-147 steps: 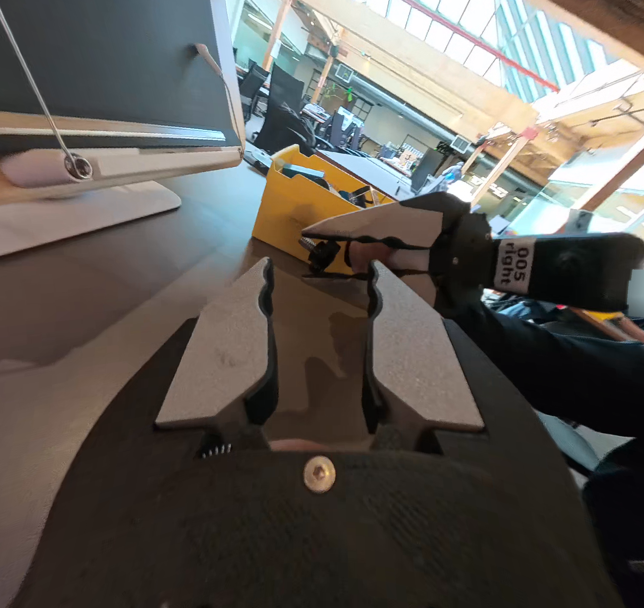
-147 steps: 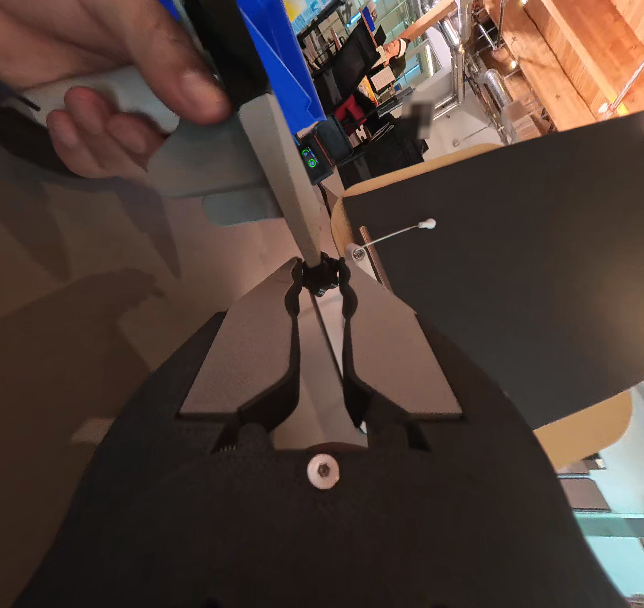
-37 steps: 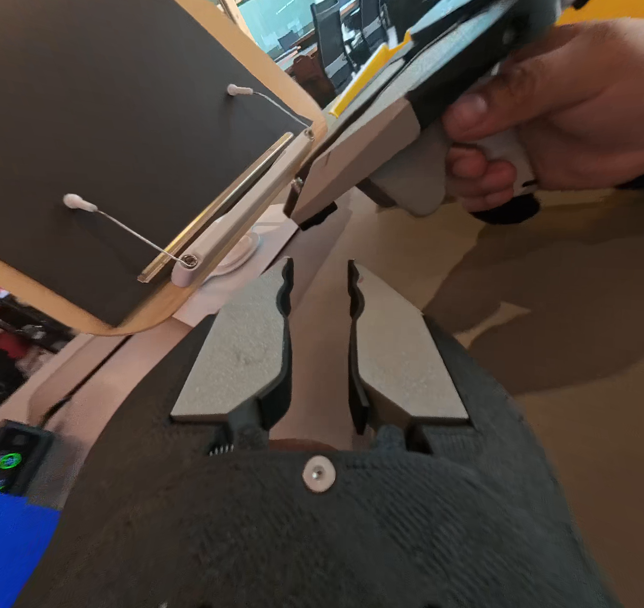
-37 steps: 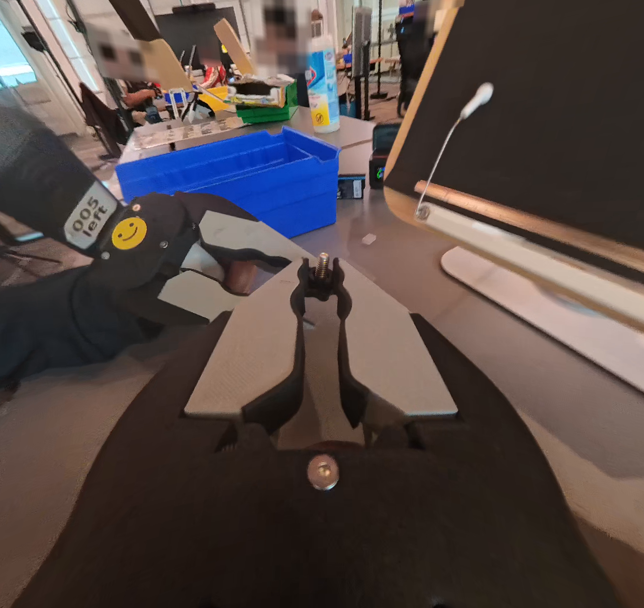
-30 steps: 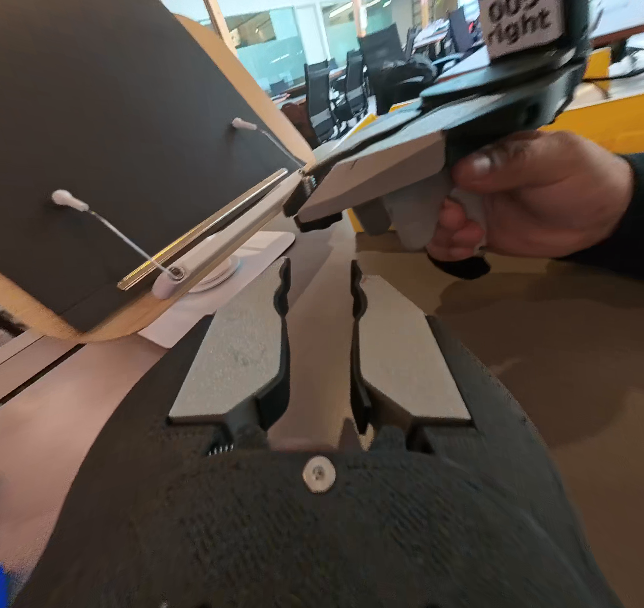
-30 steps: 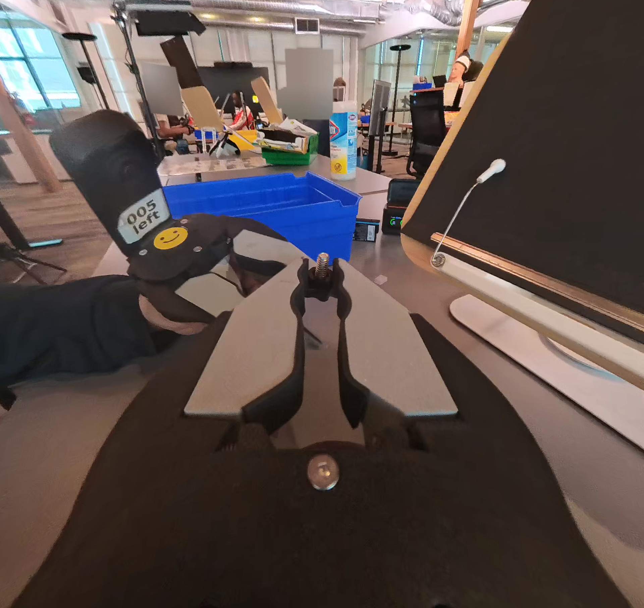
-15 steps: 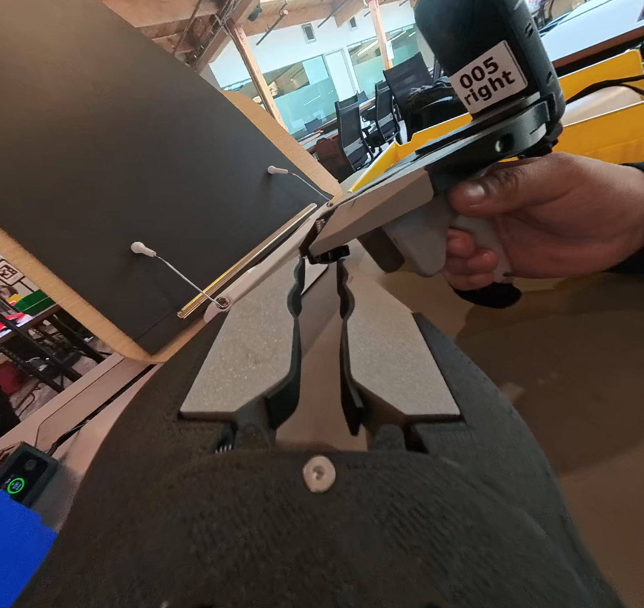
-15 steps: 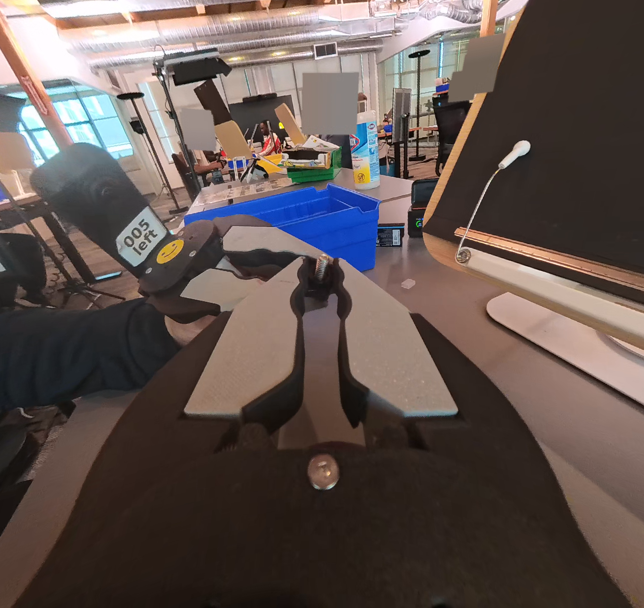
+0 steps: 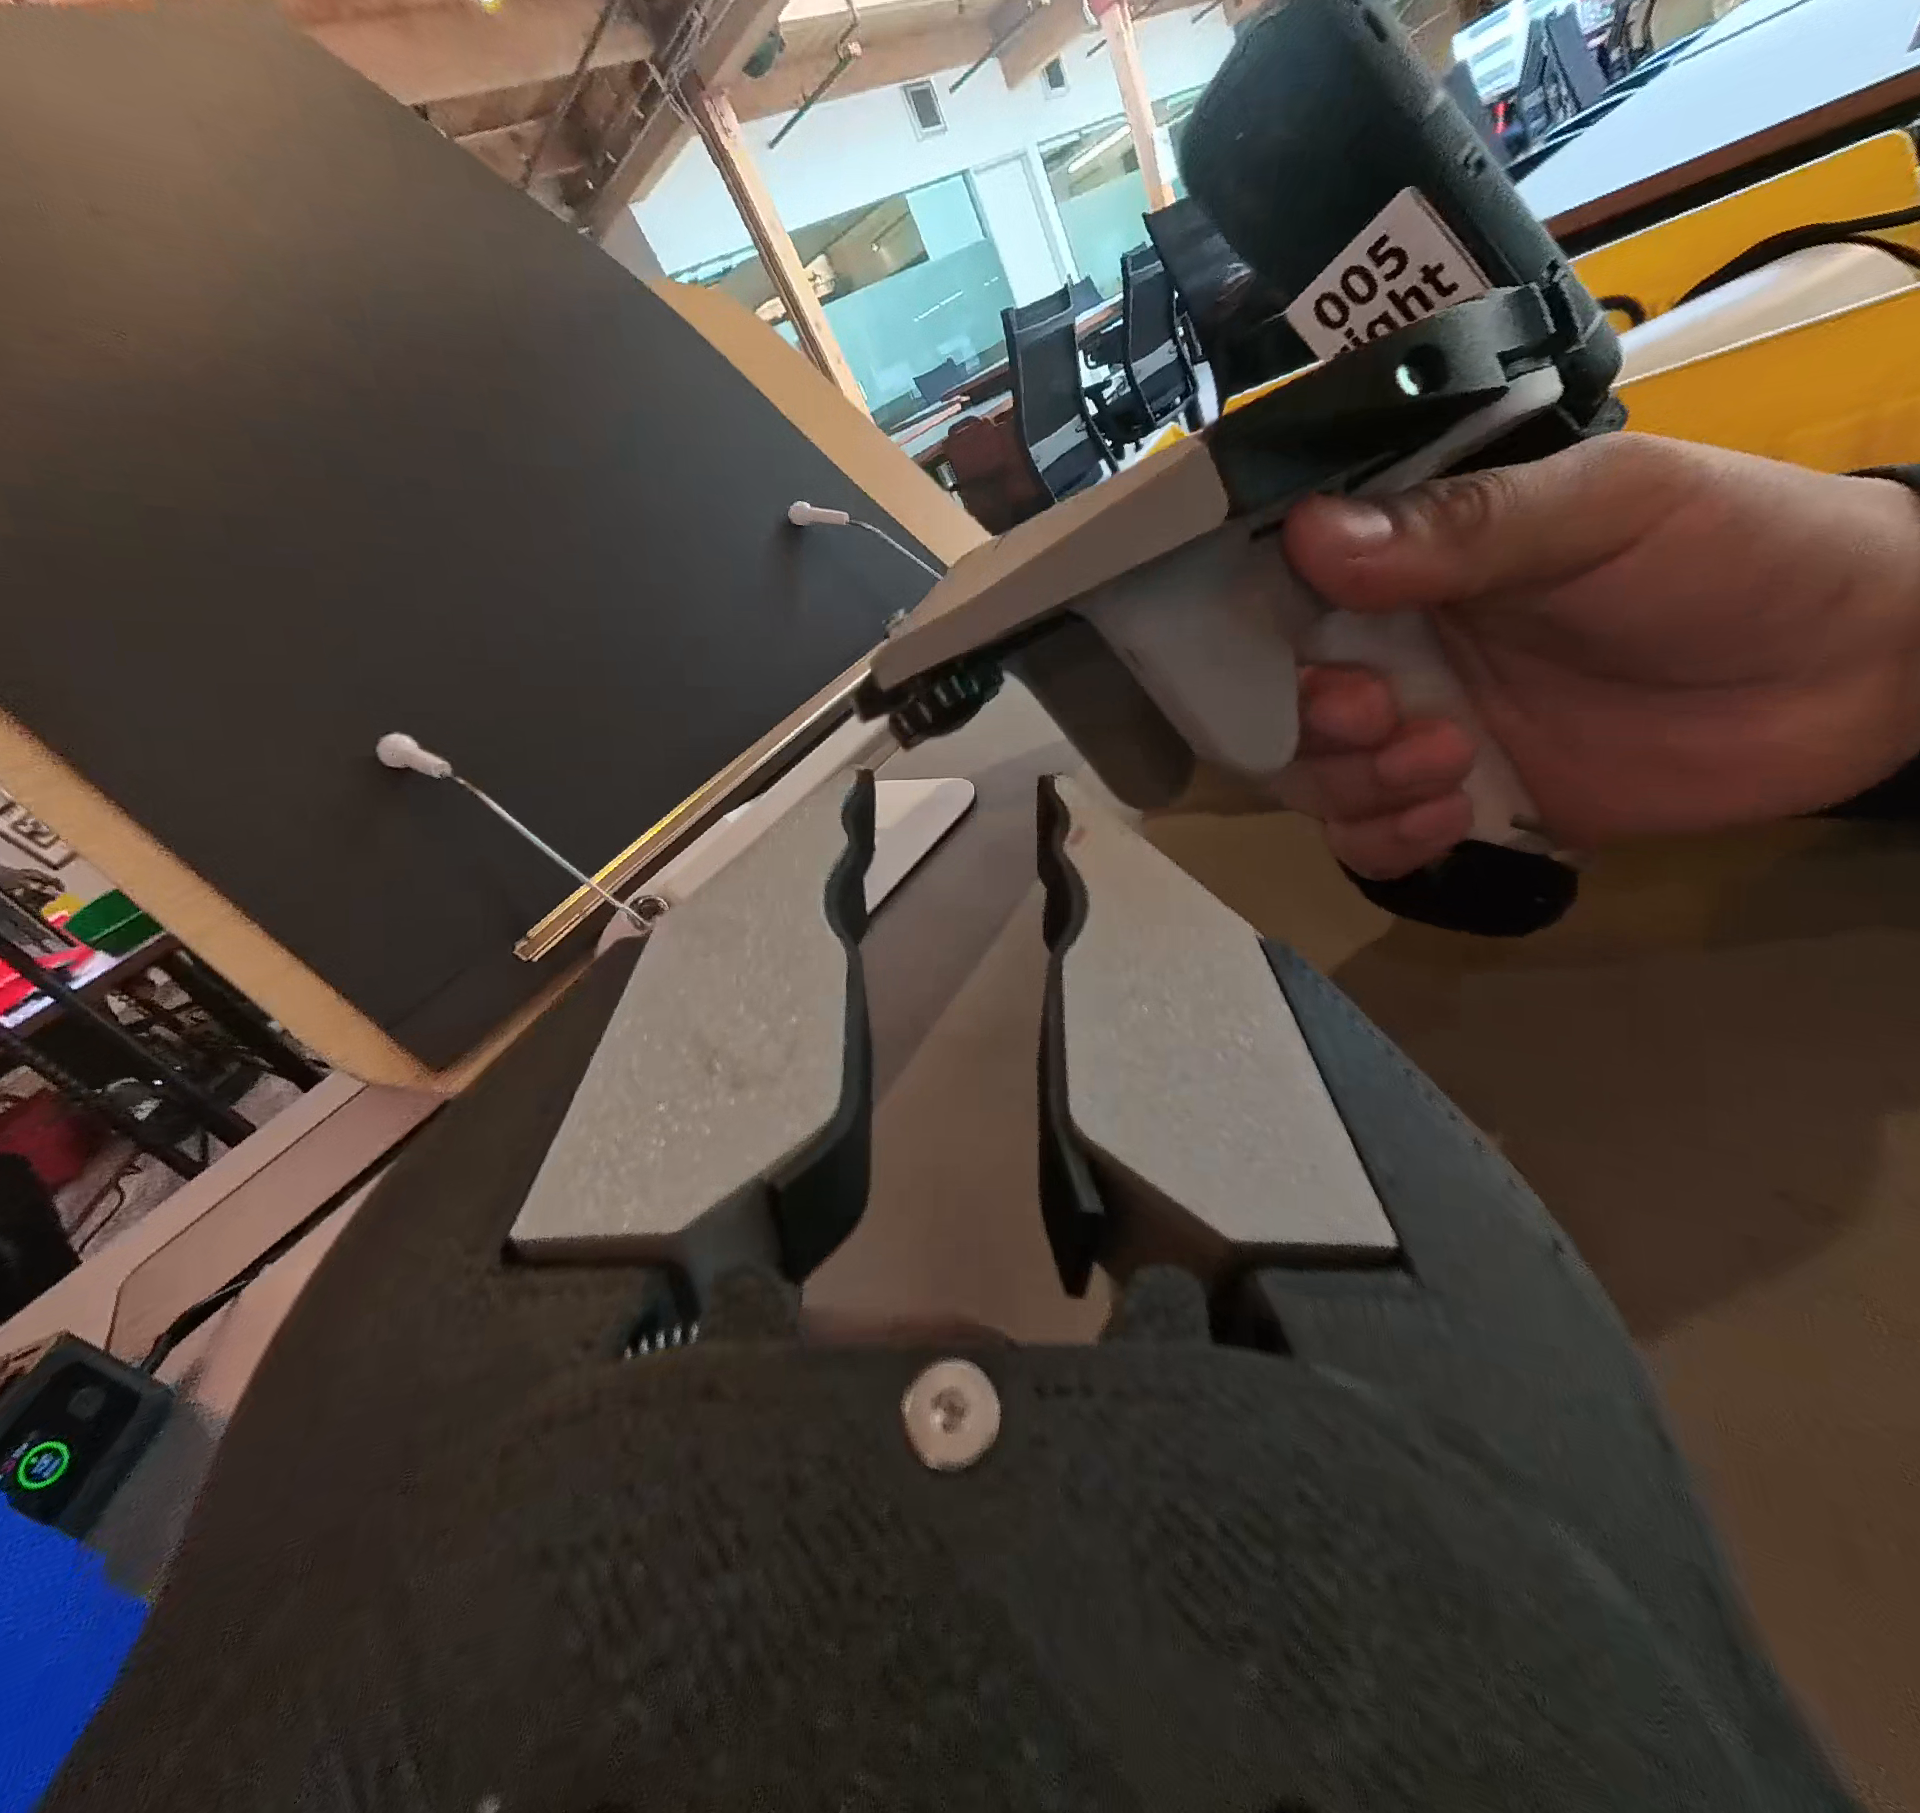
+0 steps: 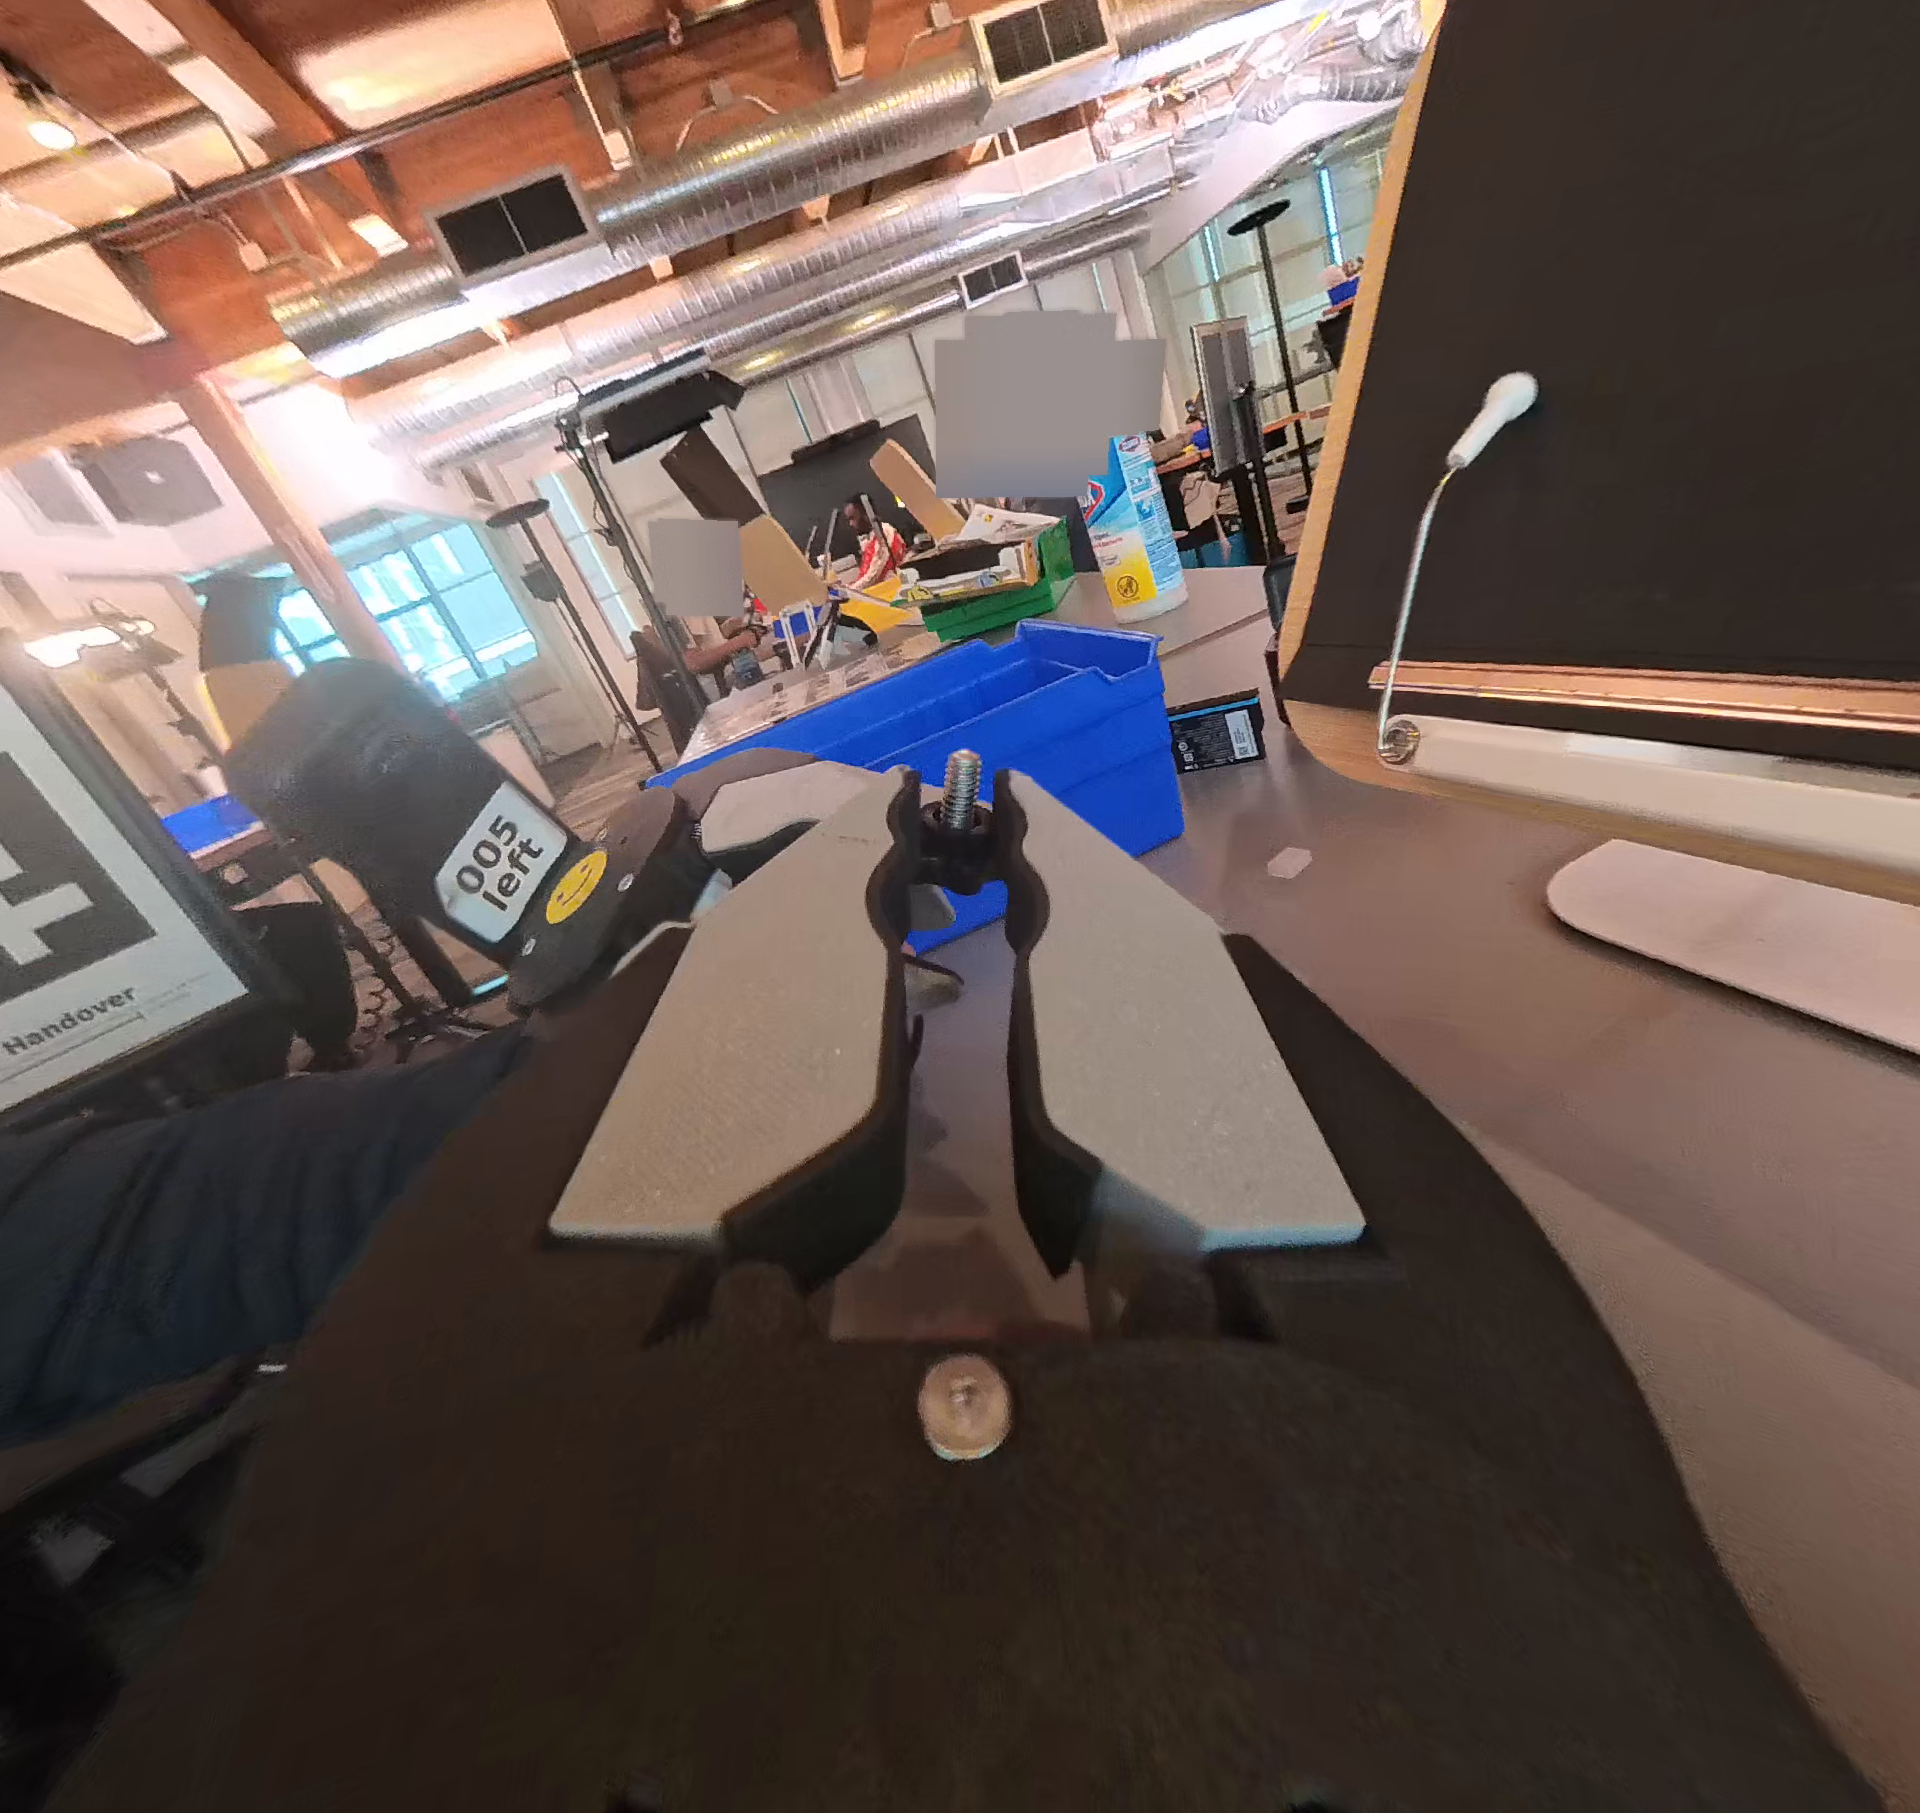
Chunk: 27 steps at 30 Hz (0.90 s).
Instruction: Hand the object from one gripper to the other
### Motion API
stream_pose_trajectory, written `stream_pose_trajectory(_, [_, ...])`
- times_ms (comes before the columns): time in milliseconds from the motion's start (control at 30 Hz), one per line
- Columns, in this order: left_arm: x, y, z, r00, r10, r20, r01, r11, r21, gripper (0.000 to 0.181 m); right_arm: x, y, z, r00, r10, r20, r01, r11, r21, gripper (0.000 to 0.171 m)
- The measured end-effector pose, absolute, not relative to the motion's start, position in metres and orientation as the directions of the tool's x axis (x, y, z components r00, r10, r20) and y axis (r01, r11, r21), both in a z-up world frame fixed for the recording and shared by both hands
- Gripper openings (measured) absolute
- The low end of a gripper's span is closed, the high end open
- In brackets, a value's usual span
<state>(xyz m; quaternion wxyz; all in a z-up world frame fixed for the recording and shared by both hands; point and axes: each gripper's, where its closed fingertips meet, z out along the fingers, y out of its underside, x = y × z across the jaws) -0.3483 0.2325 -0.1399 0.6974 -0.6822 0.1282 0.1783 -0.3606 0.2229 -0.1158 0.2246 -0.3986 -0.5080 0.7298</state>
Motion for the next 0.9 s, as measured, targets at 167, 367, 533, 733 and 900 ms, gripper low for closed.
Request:
stream_pose_trajectory(167, [-0.350,0.231,-0.135,0.910,0.094,-0.404,-0.407,0.015,-0.913,0.026,-0.361,0.211,-0.118,-0.603,0.722,-0.340,0.077,-0.371,-0.925,0.011])
stream_pose_trajectory(367, [-0.352,0.228,-0.131,0.951,0.050,-0.305,-0.307,0.055,-0.950,0.012,-0.360,0.209,-0.114,-0.614,0.729,-0.302,0.039,-0.355,-0.934,0.011])
stream_pose_trajectory(533, [-0.362,0.224,-0.128,0.959,0.086,-0.269,-0.274,0.060,-0.960,0.000,-0.361,0.214,-0.116,-0.601,0.736,-0.310,0.044,-0.357,-0.933,0.011])
stream_pose_trajectory(733, [-0.355,0.229,-0.135,0.938,0.068,-0.339,-0.340,0.007,-0.940,0.030,-0.362,0.218,-0.115,-0.598,0.725,-0.342,0.047,-0.395,-0.918,0.011])
stream_pose_trajectory(900, [-0.346,0.233,-0.137,0.920,0.069,-0.386,-0.387,0.009,-0.922,0.032,-0.362,0.213,-0.116,-0.601,0.724,-0.339,0.048,-0.391,-0.919,0.011])
